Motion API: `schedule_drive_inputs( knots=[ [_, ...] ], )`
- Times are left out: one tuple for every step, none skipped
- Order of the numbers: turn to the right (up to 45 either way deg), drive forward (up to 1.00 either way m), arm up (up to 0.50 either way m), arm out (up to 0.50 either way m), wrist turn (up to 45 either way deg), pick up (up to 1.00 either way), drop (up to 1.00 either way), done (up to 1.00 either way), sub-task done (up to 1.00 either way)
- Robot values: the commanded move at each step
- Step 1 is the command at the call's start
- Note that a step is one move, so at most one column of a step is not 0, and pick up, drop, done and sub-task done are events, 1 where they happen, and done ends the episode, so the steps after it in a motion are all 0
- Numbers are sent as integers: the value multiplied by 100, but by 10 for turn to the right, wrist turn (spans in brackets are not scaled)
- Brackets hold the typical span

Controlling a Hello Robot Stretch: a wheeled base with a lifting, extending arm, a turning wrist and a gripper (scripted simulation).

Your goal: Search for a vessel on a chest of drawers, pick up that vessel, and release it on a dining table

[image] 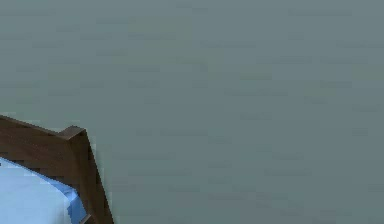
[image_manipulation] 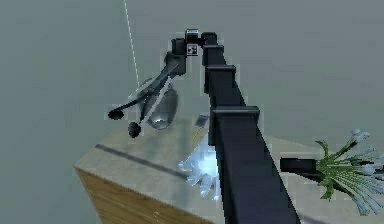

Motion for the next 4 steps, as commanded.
schedule_drive_inputs(
  knots=[
    [0,0,0,0,450,0,0,0,0],
    [0,0,0,0,450,0,0,0,0],
    [0,0,0,0,60,0,0,0,0],
    [0,0,-20,0,0,0,0,0,0]
  ],
)
